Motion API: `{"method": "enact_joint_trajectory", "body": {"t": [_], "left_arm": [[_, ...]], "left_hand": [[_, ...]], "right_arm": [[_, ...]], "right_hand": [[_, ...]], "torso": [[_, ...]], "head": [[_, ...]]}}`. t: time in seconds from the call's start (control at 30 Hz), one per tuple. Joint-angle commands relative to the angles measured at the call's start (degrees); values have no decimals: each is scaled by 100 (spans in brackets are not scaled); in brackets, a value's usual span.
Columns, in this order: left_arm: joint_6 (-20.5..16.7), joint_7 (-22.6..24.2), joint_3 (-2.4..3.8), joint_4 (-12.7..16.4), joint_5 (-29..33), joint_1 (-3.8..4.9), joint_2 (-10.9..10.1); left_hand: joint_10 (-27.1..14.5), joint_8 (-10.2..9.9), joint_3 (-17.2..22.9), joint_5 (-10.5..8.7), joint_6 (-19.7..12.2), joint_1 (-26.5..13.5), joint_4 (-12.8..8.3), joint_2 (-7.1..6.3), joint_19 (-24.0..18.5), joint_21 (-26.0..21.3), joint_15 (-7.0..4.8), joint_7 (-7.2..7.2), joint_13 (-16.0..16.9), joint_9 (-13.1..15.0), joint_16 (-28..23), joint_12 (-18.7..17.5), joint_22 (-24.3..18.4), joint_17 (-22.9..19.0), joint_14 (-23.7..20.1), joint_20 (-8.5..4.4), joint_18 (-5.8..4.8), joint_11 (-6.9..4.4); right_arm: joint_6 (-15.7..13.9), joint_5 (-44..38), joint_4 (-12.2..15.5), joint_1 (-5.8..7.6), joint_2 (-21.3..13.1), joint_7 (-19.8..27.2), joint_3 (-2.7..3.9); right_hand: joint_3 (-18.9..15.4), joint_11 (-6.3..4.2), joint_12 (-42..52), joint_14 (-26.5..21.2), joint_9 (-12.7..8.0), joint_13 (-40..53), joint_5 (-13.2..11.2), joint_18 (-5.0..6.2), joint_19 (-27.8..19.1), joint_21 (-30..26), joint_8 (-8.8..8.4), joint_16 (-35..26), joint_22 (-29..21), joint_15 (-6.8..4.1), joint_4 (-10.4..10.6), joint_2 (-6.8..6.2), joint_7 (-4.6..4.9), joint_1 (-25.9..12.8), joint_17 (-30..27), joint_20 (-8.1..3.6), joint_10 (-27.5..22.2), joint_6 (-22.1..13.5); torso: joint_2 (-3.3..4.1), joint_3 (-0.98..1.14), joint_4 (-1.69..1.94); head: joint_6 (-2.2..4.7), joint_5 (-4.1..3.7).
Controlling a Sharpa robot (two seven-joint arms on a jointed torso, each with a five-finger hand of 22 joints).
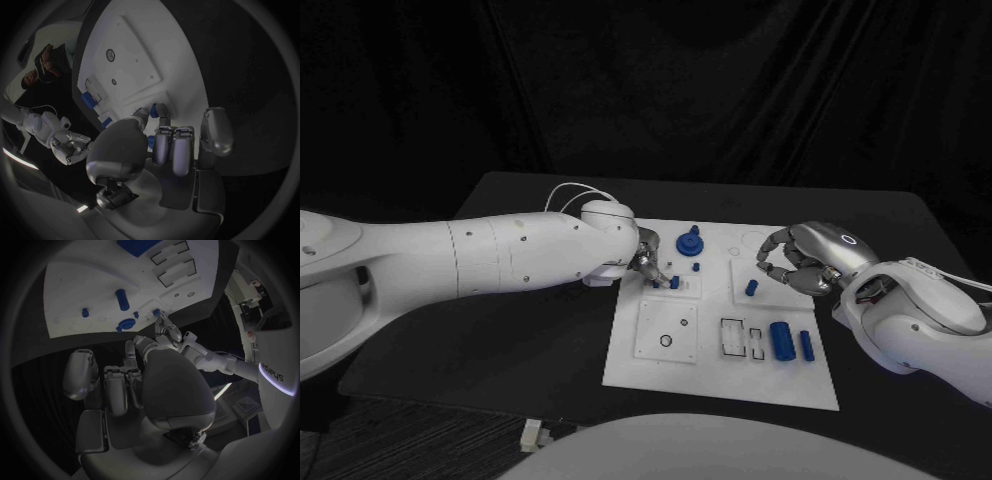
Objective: Assemble the parts on the task board
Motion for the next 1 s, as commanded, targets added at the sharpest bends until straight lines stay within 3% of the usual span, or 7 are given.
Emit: {"method": "enact_joint_trajectory", "body": {"t": [0.03,0.47,1.0], "left_arm": [[112,75,-18,24,67,-38,-15],[-197,129,-17,116,64,-38,-88],[-641,292,-14,312,64,-32,-291]], "left_hand": [[435,94,-49,-8,-53,22,9,38,24,-33,-9,-5,1215,150,-30,-24,914,1407,543,-1,53,-19],[446,263,-200,-28,-268,87,66,7,48,16,-5,7,1230,487,-8,0,927,1424,551,-1,44,-9],[450,311,-421,-34,-264,-21,252,-69,59,35,-10,-4,1232,532,10,4,932,1437,556,-4,41,-17]], "right_arm": [[20,-40,2,-15,-6,-90,3],[37,-40,-15,-17,8,-83,3],[44,-40,-28,-18,-7,-84,3]], "right_hand": [[-10,-43,21,600,6,1509,33,48,-44,-29,25,17,909,-39,-31,-1,-9,67,1510,4,597,30],[-10,-41,21,600,6,1509,35,50,-49,-43,24,17,905,-37,-30,4,-6,63,1510,5,597,28],[-10,-40,21,600,7,1509,36,52,-52,-52,23,17,903,-37,-28,8,-5,60,1510,5,597,26]], "torso": [[2,3,0],[2,1,1],[-1,0,-1]], "head": [[-1,3],[-1,14],[-1,2]]}}
